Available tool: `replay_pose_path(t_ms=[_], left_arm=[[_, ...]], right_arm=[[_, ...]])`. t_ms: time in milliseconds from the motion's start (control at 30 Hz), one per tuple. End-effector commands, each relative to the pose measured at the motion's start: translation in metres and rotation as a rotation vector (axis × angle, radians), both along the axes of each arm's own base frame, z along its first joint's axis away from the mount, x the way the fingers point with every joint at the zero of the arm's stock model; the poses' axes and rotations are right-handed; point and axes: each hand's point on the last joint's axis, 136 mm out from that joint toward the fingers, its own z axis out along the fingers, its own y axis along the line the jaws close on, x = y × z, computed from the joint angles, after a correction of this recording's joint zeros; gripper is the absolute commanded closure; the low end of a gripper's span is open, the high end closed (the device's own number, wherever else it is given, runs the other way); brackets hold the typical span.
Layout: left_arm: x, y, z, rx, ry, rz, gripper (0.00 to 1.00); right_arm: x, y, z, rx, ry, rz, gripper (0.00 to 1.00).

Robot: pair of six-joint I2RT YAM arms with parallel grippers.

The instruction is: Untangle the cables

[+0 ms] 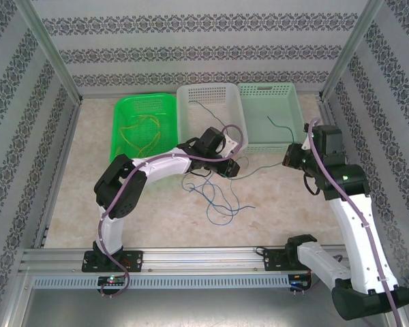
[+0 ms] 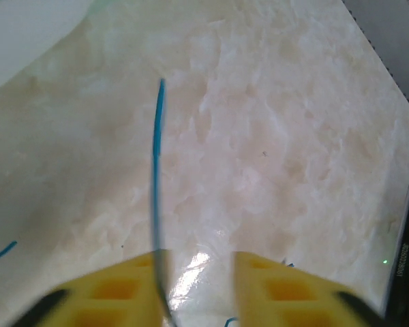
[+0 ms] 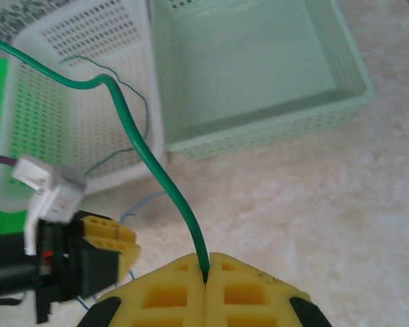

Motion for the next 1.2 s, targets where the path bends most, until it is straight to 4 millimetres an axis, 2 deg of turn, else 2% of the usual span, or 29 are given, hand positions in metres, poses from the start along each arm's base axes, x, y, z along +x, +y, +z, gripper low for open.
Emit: replay_pose_path(t_ms=[0, 33, 67, 233, 400, 500, 667, 733, 800, 900, 1000, 1167], left_arm=[[0.005, 0.001, 0.014, -0.007, -0.013, 0.026, 0.3], [0.005, 0.002, 0.021, -0.017, -0.028, 0.029, 0.18], [0.005, 0.003, 0.029, -0.025, -0.042, 0.034, 0.01], [0.005, 0.007, 0.064, -0.061, -0.098, 0.055, 0.0], [0.008, 0.023, 0.089, -0.079, -0.149, 0.13, 0.0], [0.009, 0.046, 0.085, -0.036, -0.153, 0.188, 0.0], [0.012, 0.098, 0.075, 0.017, -0.145, 0.304, 0.0], [0.017, 0.119, 0.082, 0.012, -0.162, 0.359, 0.0], [0.021, 0.131, 0.1, -0.042, -0.194, 0.382, 0.0], [0.018, 0.125, 0.145, -0.22, -0.238, 0.316, 0.0], [0.008, 0.101, 0.189, -0.403, -0.239, 0.187, 0.0], [0.011, 0.079, 0.229, -0.565, -0.226, 0.091, 0.01]], right_arm=[[0.019, 0.008, 0.014, 0.001, -0.054, 0.054, 1.0], [0.022, 0.006, 0.014, -0.014, -0.05, 0.053, 1.0], [0.024, 0.005, 0.012, -0.029, -0.044, 0.053, 1.0], [0.03, 0.006, 0.017, -0.037, -0.074, 0.059, 1.0], [0.028, 0.001, 0.012, -0.059, -0.068, 0.049, 1.0], [0.026, -0.002, 0.01, -0.073, -0.058, 0.048, 1.0], [0.028, 0.003, 0.017, -0.05, -0.096, 0.088, 1.0], [0.029, 0.013, 0.021, -0.023, -0.118, 0.145, 1.0], [0.03, 0.027, 0.024, 0.02, -0.135, 0.218, 1.0], [0.033, 0.044, 0.022, 0.081, -0.134, 0.297, 1.0], [0.035, 0.061, 0.02, 0.126, -0.138, 0.369, 1.0], [0.029, 0.097, 0.019, 0.155, -0.143, 0.523, 1.0]])
